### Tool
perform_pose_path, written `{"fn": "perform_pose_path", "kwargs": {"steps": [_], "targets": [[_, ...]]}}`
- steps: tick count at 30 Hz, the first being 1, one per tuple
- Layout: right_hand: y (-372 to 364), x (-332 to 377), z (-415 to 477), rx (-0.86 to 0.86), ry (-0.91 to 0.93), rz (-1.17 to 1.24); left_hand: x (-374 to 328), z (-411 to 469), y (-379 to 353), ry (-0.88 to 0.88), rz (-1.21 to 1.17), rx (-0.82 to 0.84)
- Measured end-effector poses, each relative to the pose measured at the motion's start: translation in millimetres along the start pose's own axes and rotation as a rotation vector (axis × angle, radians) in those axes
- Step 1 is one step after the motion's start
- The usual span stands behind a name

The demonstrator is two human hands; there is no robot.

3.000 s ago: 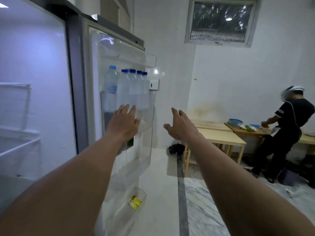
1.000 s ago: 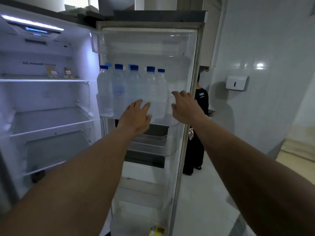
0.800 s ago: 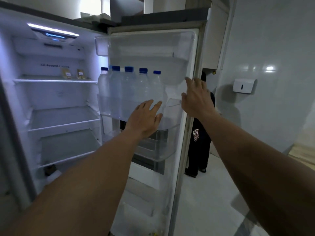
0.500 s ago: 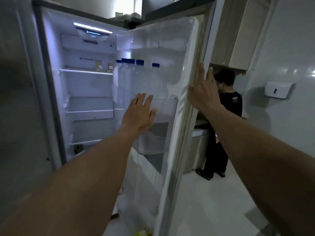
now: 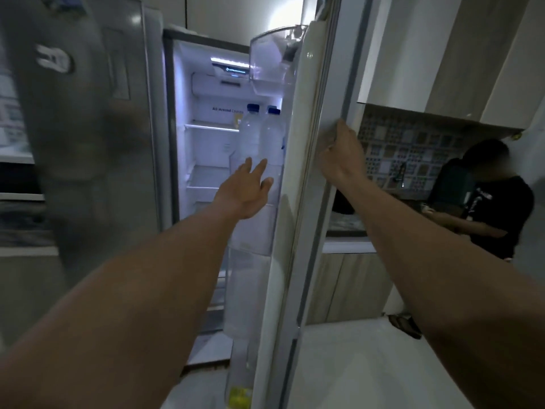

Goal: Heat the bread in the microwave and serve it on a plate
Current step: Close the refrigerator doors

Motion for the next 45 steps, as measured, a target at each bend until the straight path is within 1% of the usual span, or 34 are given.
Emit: {"fn": "perform_pose_path", "kwargs": {"steps": [3,5,7,8,9,11,12,14,16,19,23,26,33,36,39,43,45], "targets": [[-18.8,13.8,2.9,0.051,0.119,-0.05,-0.3,0.4,12.4,-0.008,-0.031,-0.07],[-30.6,24.2,4.8,0.089,0.226,-0.136,4.2,2.5,22.3,-0.025,-0.034,-0.147],[-37.9,33.6,9.7,0.095,0.282,-0.18,9.5,5.3,31.6,-0.044,-0.046,-0.216],[-41.9,38.2,12.9,0.09,0.292,-0.155,11.7,6.8,36.6,-0.058,-0.047,-0.245],[-46.7,42.6,16.8,0.086,0.281,-0.078,13.7,8.4,41.8,-0.073,-0.041,-0.272],[-61.7,46.3,26.4,0.11,0.187,0.123,18.3,12.0,51.9,-0.102,-0.001,-0.317],[-72.0,46.6,31.0,0.141,0.13,0.179,21.1,14.3,57.1,-0.117,0.028,-0.342],[-94.0,48.0,38.8,0.204,0.091,0.209,30.0,21.5,66.1,-0.152,0.07,-0.382],[-112.5,52.1,46.2,0.225,0.125,0.23,45.6,33.5,69.3,-0.163,0.09,-0.392],[-139.2,58.8,59.1,0.217,0.196,0.094,76.3,52.7,70.7,-0.154,0.118,-0.428],[-177.2,64.8,74.0,0.236,0.257,0.079,109.3,73.4,69.2,-0.147,0.201,-0.48],[-211.0,60.7,87.5,0.295,0.239,0.066,121.3,85.2,66.8,-0.141,0.279,-0.498],[-276.8,33.7,127.2,0.385,0.16,0.001,164.0,131.1,59.1,0.006,0.486,-0.555],[-295.2,20.7,146.1,0.362,0.139,-0.062,177.4,149.1,54.6,0.03,0.575,-0.57],[-309.5,11.2,165.7,0.329,0.144,-0.114,188.3,175.1,43.8,0.019,0.679,-0.531],[-326.1,-2.2,190.9,0.275,0.143,-0.15,196.5,211.2,34.8,0.083,0.693,-0.53],[-333.7,-10.3,200.8,0.258,0.136,-0.176,200.4,226.1,23.7,0.06,0.696,-0.496]]}}
Point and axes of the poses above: each hand's wrist, its own z-axis towards the middle knuckle, its own y-axis out of the back of the hand, x = y × z, the point moved 7 cm from there along z, towards the middle knuckle, and after that the axes turned 4 degrees about z, right-handed, at the moved point
